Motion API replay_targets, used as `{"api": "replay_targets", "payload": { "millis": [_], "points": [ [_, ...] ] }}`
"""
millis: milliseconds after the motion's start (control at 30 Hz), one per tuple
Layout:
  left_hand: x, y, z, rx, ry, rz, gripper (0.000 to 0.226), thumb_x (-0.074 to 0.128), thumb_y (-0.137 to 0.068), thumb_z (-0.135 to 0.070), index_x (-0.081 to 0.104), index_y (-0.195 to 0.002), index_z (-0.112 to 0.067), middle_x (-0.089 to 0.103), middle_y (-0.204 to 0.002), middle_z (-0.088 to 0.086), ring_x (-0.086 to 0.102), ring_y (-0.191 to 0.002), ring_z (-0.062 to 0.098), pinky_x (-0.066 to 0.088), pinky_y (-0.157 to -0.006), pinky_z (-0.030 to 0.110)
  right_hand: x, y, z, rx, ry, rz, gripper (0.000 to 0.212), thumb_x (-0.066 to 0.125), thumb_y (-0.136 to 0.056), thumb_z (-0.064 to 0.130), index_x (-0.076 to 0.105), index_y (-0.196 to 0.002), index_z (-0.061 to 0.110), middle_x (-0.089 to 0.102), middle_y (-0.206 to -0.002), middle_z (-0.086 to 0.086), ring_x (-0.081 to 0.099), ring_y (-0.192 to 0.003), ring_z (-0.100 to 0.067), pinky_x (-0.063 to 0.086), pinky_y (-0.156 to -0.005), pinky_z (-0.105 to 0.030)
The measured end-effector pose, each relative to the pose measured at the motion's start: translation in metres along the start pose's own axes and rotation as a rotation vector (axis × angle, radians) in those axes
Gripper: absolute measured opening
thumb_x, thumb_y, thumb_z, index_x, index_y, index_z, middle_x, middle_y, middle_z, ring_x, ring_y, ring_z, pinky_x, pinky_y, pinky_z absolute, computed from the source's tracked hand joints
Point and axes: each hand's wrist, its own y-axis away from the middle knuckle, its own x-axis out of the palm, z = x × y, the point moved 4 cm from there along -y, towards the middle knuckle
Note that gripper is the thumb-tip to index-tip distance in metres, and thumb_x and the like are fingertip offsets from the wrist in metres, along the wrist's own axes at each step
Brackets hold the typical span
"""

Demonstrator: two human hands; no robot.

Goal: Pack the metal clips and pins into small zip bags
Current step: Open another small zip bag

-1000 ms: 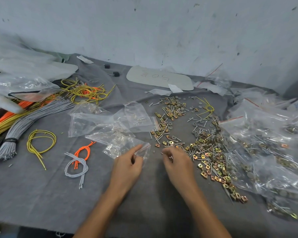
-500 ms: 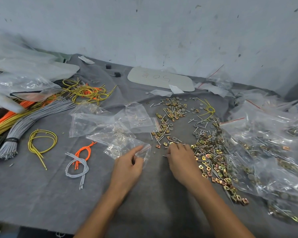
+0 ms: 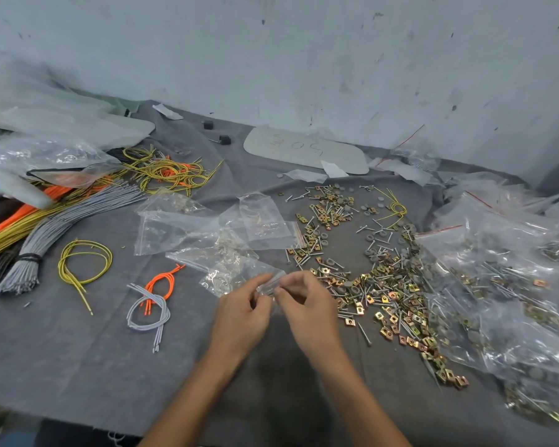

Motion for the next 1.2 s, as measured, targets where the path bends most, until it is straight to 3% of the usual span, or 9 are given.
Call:
{"api": "replay_targets", "payload": {
  "millis": [100,200,267,367,633,767,867,1200],
  "points": [
    [-0.001,0.0,0.001,-0.007,0.016,-0.003,0.051,0.048,-0.078,-0.031,0.073,-0.122,-0.026,0.057,-0.054,-0.015,0.053,-0.055,0.001,0.049,-0.064,0.025,0.005,0.004,-0.001,-0.092,0.152,0.14,0.017,0.071,-0.088,0.009,0.075,-0.097,0.023,0.075,-0.094,0.013,0.068,-0.087,-0.002,0.054,-0.085,-0.026],
    [-0.002,0.001,-0.003,0.021,-0.001,-0.011,0.05,0.046,-0.078,-0.029,0.073,-0.12,-0.027,0.054,-0.053,-0.017,0.05,-0.052,0.0,0.037,-0.055,0.012,-0.02,-0.003,-0.001,-0.173,0.317,0.012,0.015,0.068,-0.092,0.015,0.075,-0.101,0.025,0.07,-0.099,0.013,0.063,-0.086,-0.003,0.048,-0.08,-0.019],
    [-0.002,0.002,-0.004,0.027,0.0,-0.021,0.049,0.047,-0.077,-0.027,0.073,-0.119,-0.031,0.052,-0.052,-0.016,0.049,-0.051,0.001,0.037,-0.054,0.012,-0.04,-0.01,-0.004,-0.167,0.554,-0.026,0.015,0.064,-0.095,0.019,0.072,-0.106,0.025,0.065,-0.106,0.009,0.059,-0.097,-0.009,0.045,-0.085,-0.024],
    [-0.003,0.002,-0.003,0.024,0.009,-0.028,0.049,0.047,-0.077,-0.026,0.074,-0.118,-0.03,0.05,-0.051,-0.014,0.049,-0.051,0.002,0.036,-0.054,0.011,-0.053,-0.017,-0.016,-0.095,0.85,0.074,0.016,0.058,-0.099,0.027,0.067,-0.112,0.024,0.057,-0.116,0.004,0.048,-0.112,-0.019,0.043,-0.095,-0.034],
    [-0.002,0.002,-0.001,-0.003,0.034,-0.005,0.05,0.046,-0.078,-0.03,0.073,-0.12,-0.028,0.048,-0.05,-0.013,0.046,-0.049,0.004,0.036,-0.053,0.015,-0.051,-0.019,-0.02,-0.084,1.036,0.135,0.023,0.042,-0.106,0.027,0.054,-0.12,0.014,0.048,-0.128,-0.007,0.042,-0.116,-0.027,0.036,-0.102,-0.038],
    [-0.002,0.002,-0.001,0.002,0.042,-0.001,0.048,0.047,-0.078,-0.029,0.072,-0.119,-0.029,0.048,-0.048,-0.013,0.045,-0.047,0.003,0.037,-0.054,0.022,-0.047,-0.005,-0.002,-0.198,0.817,0.081,0.008,0.043,-0.104,0.02,0.05,-0.102,0.017,0.052,-0.106,-0.004,0.046,-0.097,-0.027,0.039,-0.085,-0.04],
    [-0.001,0.002,-0.001,0.004,0.034,-0.002,0.044,0.047,-0.077,-0.029,0.072,-0.114,-0.034,0.049,-0.049,-0.013,0.046,-0.048,0.004,0.038,-0.054,0.022,-0.031,0.01,0.012,-0.245,0.638,0.156,0.012,0.041,-0.105,0.02,0.043,-0.094,0.021,0.054,-0.086,-0.001,0.048,-0.081,-0.026,0.039,-0.074,-0.044],
    [-0.001,0.002,0.002,-0.004,0.011,0.005,0.044,0.044,-0.073,-0.038,0.071,-0.107,-0.036,0.058,-0.055,-0.015,0.051,-0.052,0.002,0.044,-0.058,0.028,0.008,0.01,0.019,-0.291,0.715,0.116,0.015,0.047,-0.103,0.022,0.055,-0.11,0.012,0.059,-0.109,-0.007,0.053,-0.101,-0.028,0.039,-0.085,-0.037]
  ]
}}
